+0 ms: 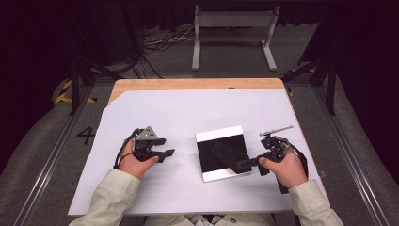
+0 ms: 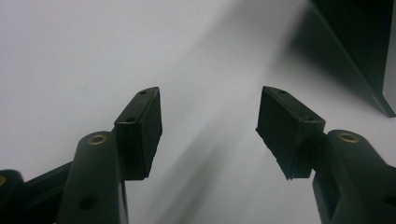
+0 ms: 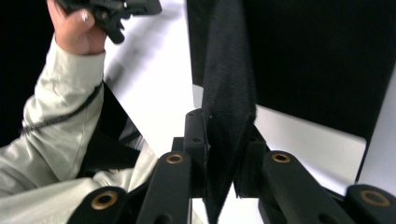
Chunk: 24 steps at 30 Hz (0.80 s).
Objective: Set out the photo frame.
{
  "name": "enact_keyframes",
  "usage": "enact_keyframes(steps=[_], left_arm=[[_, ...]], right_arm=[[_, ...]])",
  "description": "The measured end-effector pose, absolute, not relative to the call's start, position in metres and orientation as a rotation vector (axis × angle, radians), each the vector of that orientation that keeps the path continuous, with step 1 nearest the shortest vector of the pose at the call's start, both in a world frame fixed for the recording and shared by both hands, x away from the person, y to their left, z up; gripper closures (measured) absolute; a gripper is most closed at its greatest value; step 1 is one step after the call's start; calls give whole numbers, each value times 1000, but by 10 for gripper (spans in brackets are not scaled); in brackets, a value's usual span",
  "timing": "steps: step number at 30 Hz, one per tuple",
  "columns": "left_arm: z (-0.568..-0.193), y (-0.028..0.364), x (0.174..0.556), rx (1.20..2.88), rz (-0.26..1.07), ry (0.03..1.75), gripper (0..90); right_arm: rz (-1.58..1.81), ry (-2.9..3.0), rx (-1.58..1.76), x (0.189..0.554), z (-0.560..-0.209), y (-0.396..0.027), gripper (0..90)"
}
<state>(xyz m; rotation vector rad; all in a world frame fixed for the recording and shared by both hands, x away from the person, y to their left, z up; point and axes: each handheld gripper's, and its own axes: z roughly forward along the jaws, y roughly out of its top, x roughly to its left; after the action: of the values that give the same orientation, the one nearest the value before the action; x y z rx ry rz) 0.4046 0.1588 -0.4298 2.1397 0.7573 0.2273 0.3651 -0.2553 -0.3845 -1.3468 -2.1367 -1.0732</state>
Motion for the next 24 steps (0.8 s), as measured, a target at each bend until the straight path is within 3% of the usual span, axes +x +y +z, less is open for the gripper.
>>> enact_keyframes(steps=[5,24], left_arm=[[-430,159,405,2140,227,757,408],[-429,159,404,2139,228,759,404]], right_arm=[[-1060,-2161,-1254,361,-380,-253,866],[-1181,-2197,-1201,354,-373,-246,875]])
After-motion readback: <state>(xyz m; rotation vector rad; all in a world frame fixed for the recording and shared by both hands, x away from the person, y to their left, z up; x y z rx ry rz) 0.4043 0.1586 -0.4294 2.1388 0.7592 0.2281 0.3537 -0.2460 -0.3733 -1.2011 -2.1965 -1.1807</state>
